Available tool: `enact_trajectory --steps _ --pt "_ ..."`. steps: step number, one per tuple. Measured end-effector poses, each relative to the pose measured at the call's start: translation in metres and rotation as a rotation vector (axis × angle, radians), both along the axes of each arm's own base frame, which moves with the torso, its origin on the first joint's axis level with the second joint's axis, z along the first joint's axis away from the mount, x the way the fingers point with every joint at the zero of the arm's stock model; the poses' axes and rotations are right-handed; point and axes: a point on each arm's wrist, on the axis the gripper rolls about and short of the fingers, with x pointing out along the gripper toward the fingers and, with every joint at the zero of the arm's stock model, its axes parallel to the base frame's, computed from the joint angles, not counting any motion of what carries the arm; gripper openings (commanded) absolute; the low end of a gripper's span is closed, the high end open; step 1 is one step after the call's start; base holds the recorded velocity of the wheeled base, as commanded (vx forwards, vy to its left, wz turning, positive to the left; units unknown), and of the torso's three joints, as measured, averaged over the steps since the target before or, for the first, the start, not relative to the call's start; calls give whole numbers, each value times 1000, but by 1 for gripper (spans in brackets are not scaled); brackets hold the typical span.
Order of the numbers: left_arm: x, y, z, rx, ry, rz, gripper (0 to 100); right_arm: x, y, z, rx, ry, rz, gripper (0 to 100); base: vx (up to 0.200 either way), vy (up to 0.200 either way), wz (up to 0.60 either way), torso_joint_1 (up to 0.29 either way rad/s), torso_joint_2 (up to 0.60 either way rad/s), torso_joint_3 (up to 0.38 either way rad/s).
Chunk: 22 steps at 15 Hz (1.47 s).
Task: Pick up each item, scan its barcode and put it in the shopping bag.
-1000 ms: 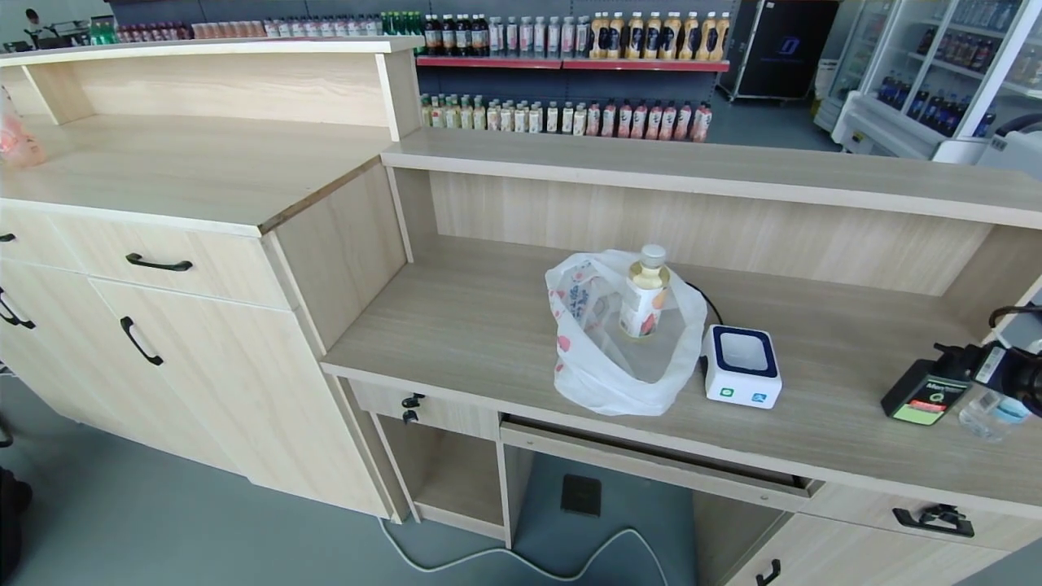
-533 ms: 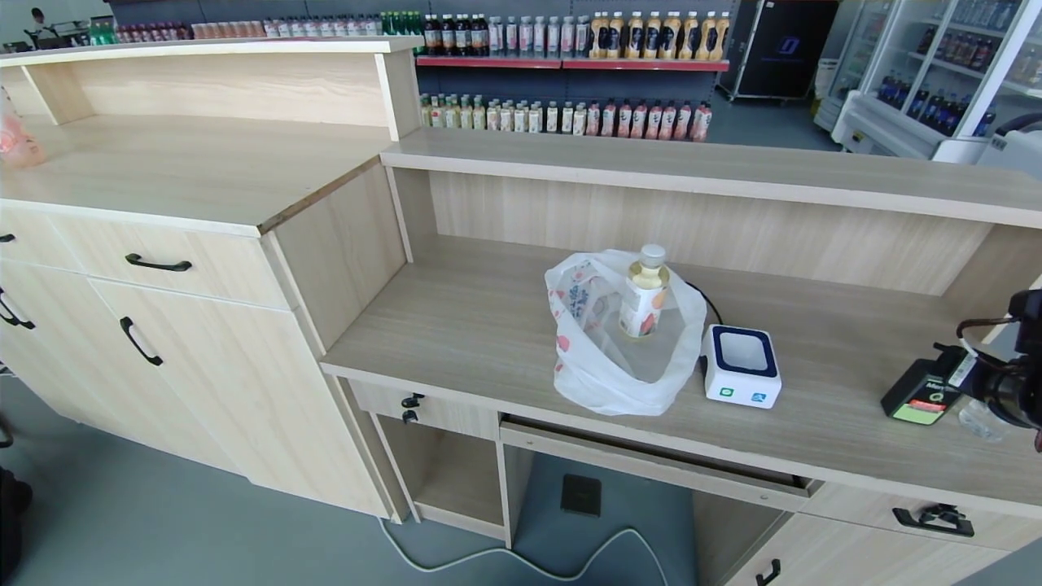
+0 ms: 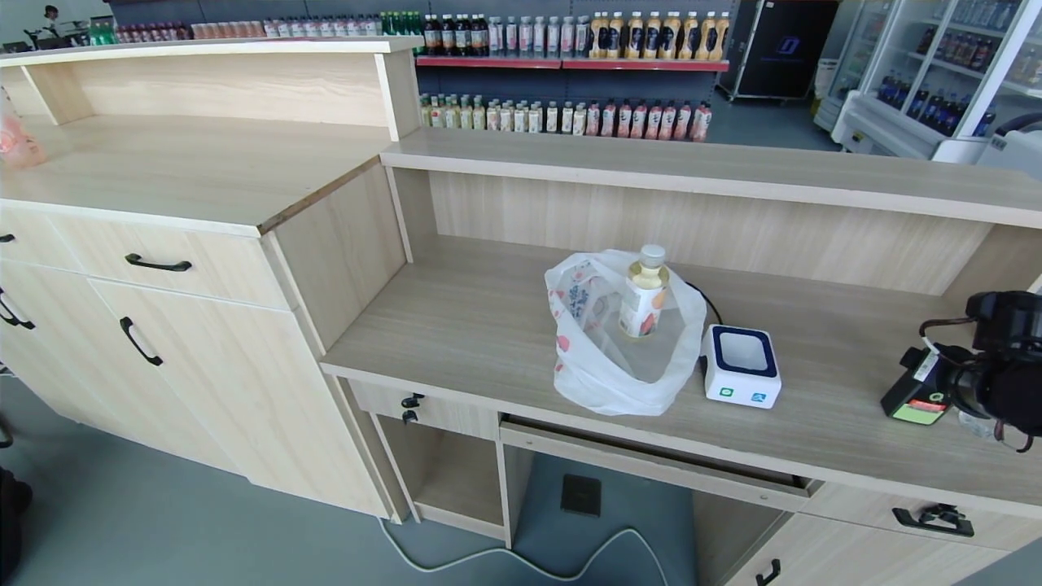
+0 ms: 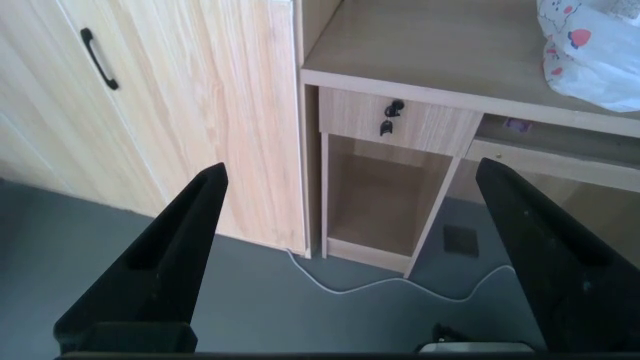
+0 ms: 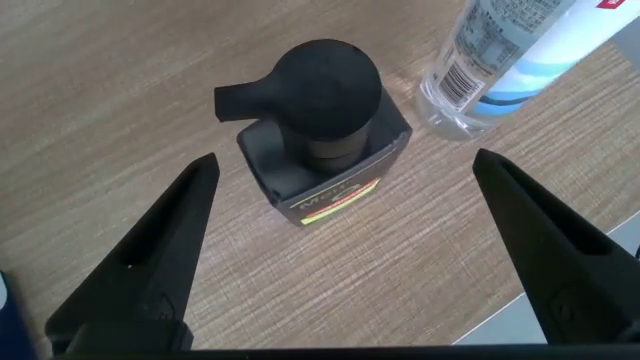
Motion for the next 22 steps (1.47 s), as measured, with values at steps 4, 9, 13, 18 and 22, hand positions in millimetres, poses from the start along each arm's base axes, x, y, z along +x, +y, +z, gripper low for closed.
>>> enact_trajectory --steps 4,9,13,18,22 --pt "0 0 0 0 0 -1 100 9 2 -8 2 12 12 100 0 0 0 0 0 0" --pt "0 0 0 0 0 -1 100 17 0 -14 -6 19 8 100 0 0 0 0 0 0" --pt "0 0 0 0 0 -1 100 23 -2 -16 -62 40 33 100 0 0 0 0 0 0" --pt "0 0 0 0 0 -1 100 27 -3 -24 -118 81 66 100 0 0 0 0 0 0" --pt "0 0 0 0 0 -1 100 32 -1 -29 -125 77 75 100 0 0 0 0 0 0"
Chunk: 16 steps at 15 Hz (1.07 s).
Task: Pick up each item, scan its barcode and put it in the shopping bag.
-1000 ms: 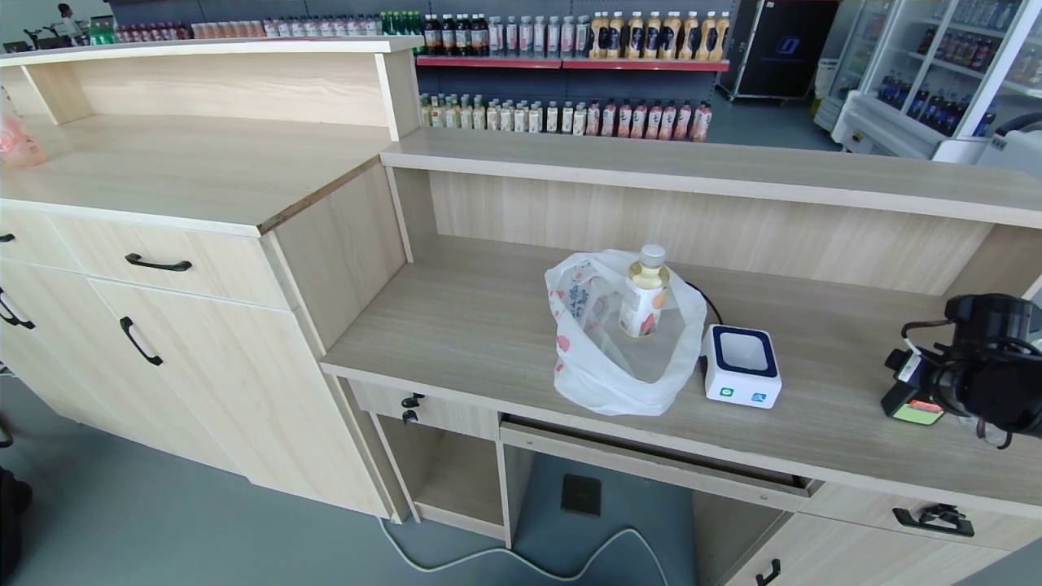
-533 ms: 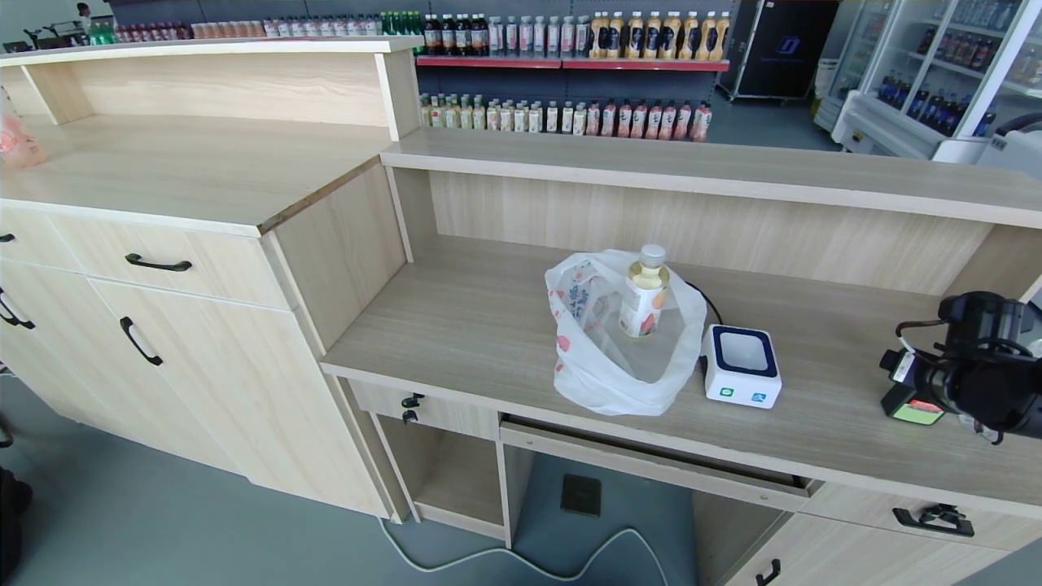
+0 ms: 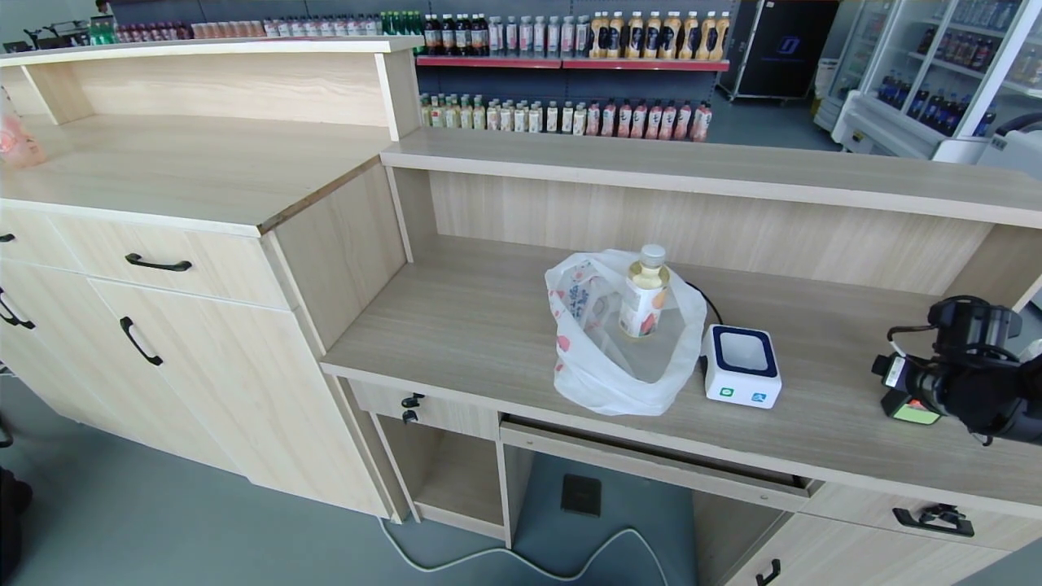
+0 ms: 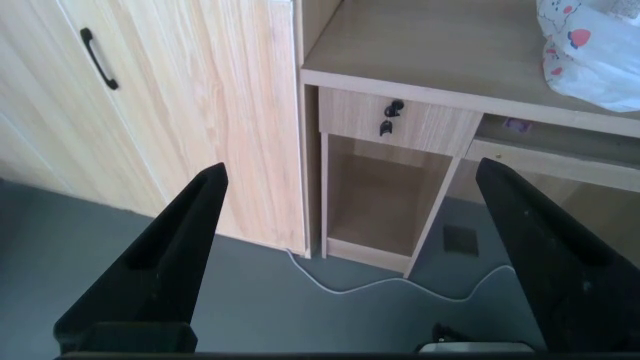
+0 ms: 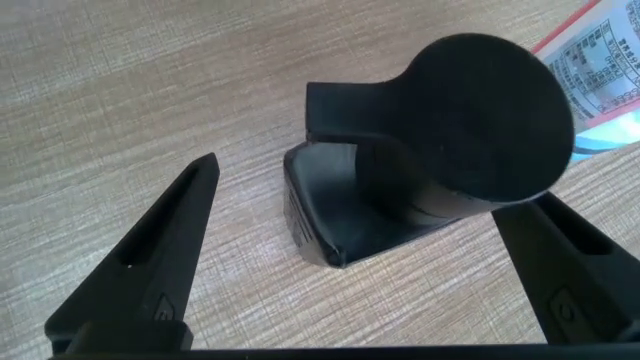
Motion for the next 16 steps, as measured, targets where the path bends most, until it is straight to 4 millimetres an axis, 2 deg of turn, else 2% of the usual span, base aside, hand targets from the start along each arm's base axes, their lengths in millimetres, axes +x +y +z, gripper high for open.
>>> enact_trajectory --steps 12,13,16 --pt "0 0 0 0 0 0 100 11 6 -3 -24 -39 27 100 0 0 0 0 0 0" --pt "0 0 0 0 0 0 100 11 6 -4 -25 -35 28 0 0 0 0 0 0 0" --pt "0 0 0 0 0 0 100 11 6 -5 -31 -27 33 0 0 0 0 0 0 0"
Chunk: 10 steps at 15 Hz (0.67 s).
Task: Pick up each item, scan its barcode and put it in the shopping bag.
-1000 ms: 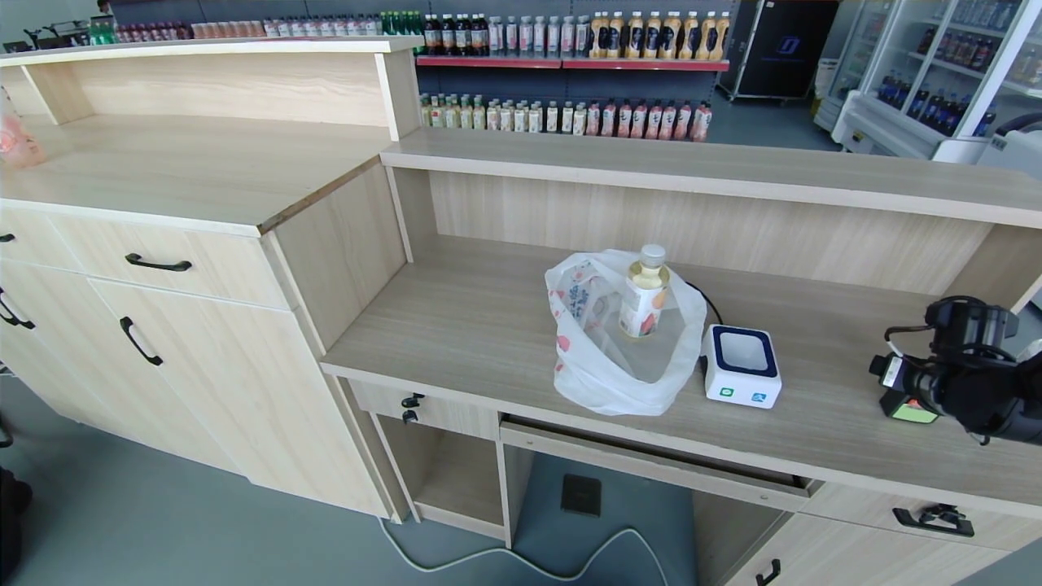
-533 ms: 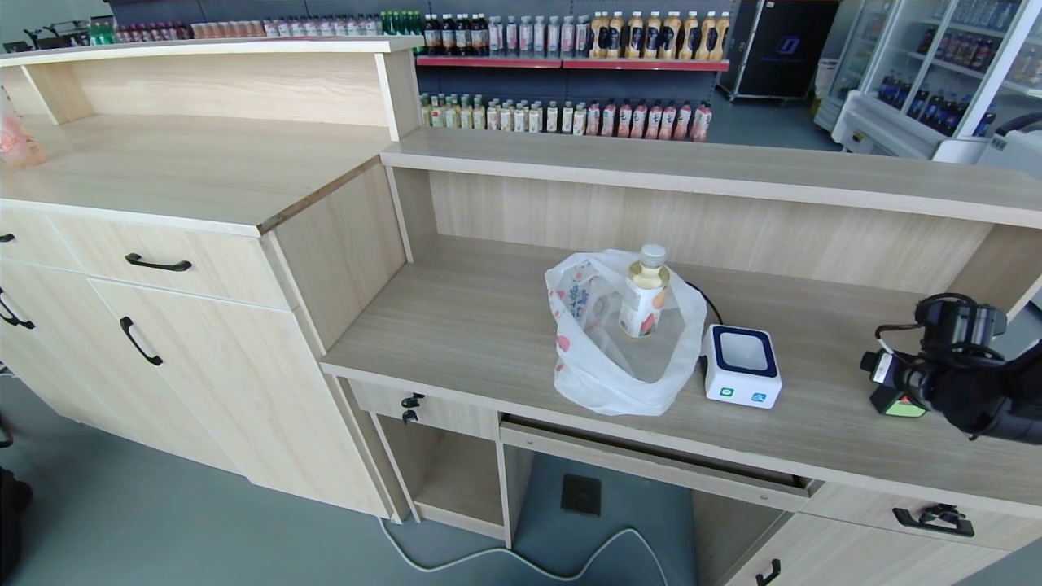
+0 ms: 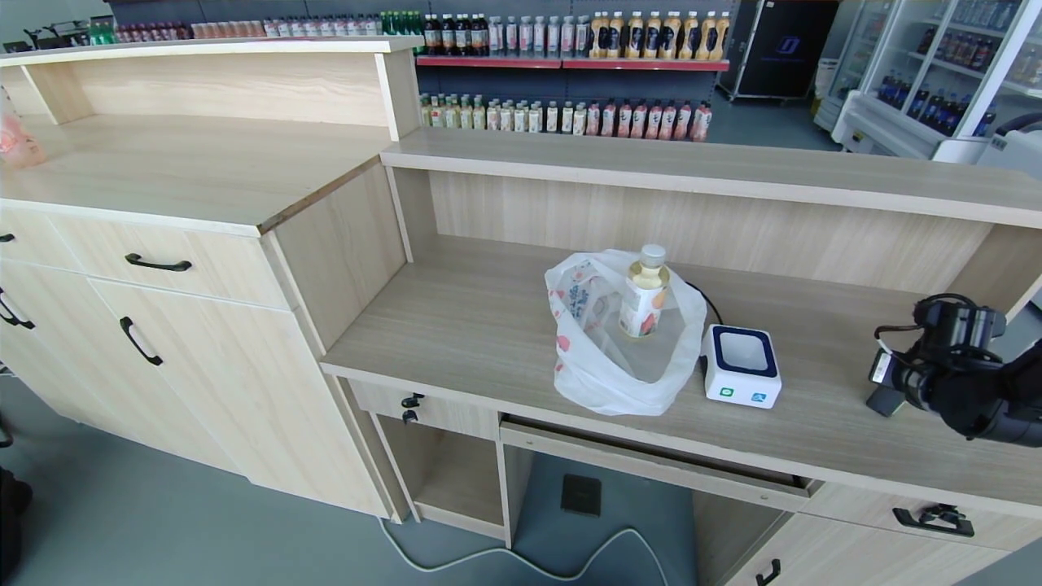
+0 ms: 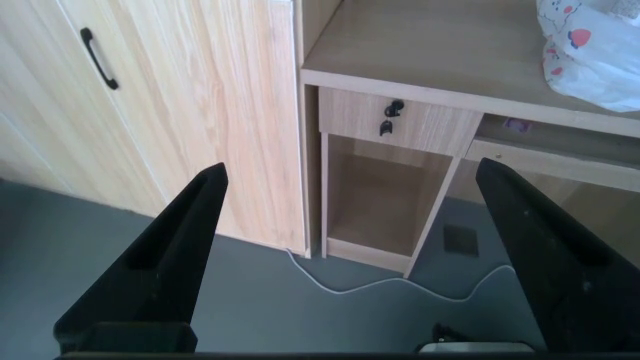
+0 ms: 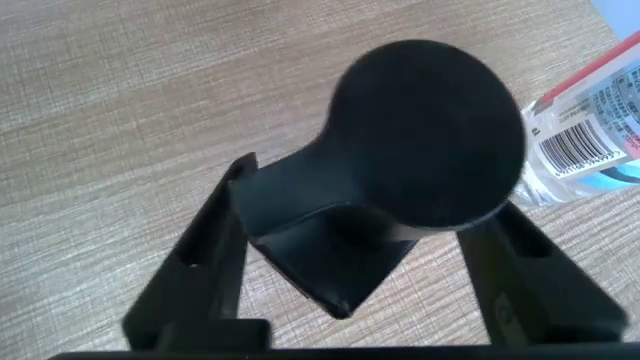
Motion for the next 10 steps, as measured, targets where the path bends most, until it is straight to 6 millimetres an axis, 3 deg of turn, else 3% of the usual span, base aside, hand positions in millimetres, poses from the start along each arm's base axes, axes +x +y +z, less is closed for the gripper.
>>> enact_trajectory --steps 8,10 --pt "0 0 0 0 0 0 100 4 6 6 -98 3 57 0 0 0 0 0 0 0" --pt "0 0 0 0 0 0 100 3 17 19 -120 -13 100 0 0 0 0 0 0 0"
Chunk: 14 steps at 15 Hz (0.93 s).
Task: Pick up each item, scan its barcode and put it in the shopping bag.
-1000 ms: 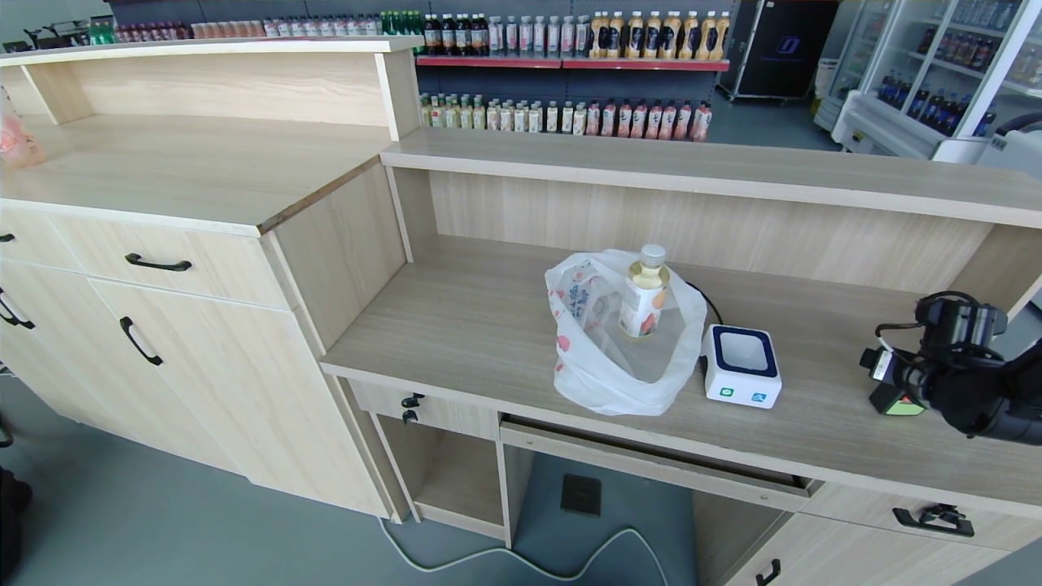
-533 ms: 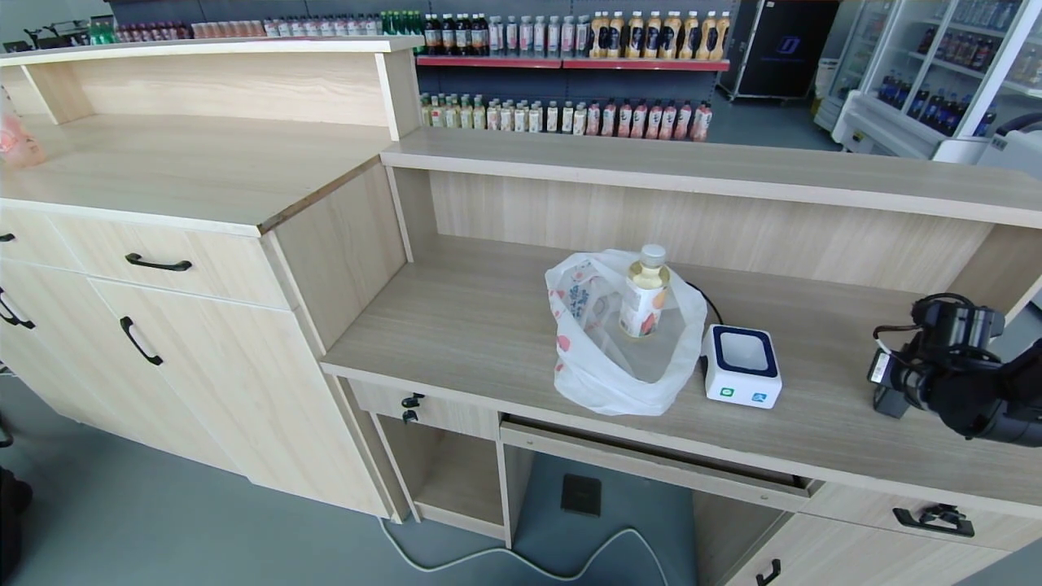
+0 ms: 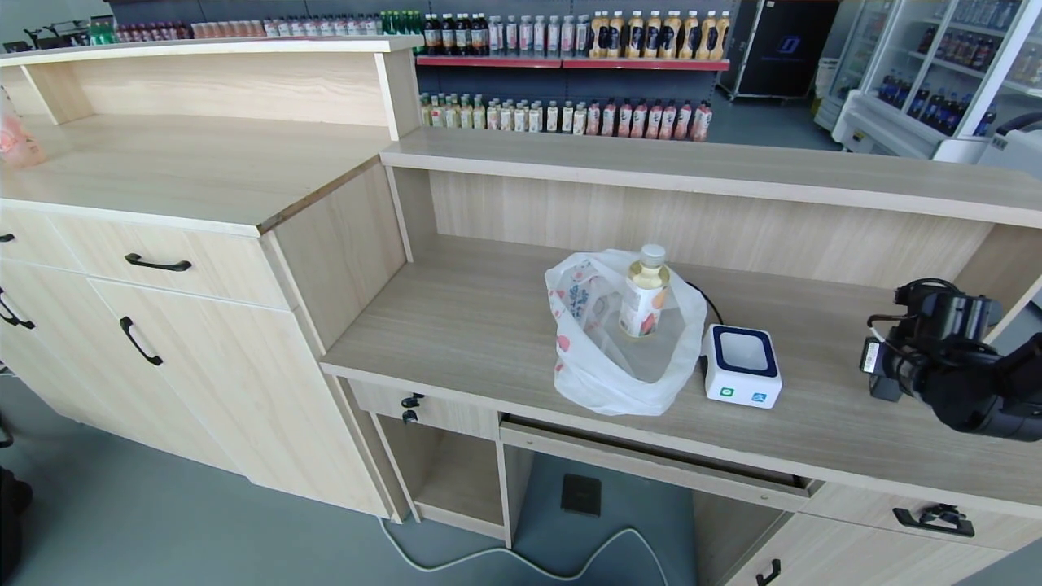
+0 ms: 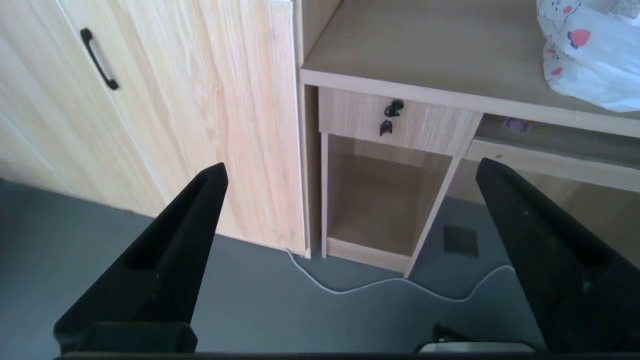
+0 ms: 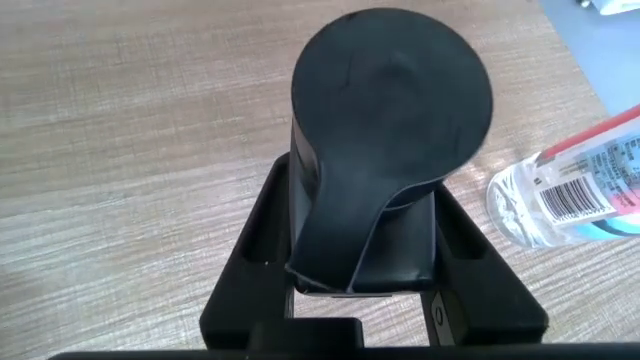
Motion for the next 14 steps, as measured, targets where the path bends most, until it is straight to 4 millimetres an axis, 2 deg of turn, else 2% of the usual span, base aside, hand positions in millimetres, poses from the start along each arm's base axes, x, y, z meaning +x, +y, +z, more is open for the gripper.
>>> enact_trajectory --steps 2,3,5,7,9,11,14 --pt "0 0 0 0 0 0 100 -8 13 23 8 -23 91 0 0 0 0 0 0 0" --pt "0 0 0 0 0 0 100 -17 21 42 23 -55 185 0 0 0 0 0 0 0" --pt "0 0 0 0 0 0 100 -41 40 81 65 -139 466 0 0 0 0 0 0 0" --pt "0 0 0 0 0 0 100 -73 67 119 128 -229 828 0 0 0 0 0 0 0" --pt "0 0 0 0 0 0 100 -100 94 144 227 -252 1056 0 0 0 0 0 0 0" --pt "0 0 0 0 0 0 100 -118 122 163 312 -256 1173 0 0 0 0 0 0 0" --pt "0 0 0 0 0 0 100 -146 169 196 547 -197 1318 0 0 0 0 0 0 0"
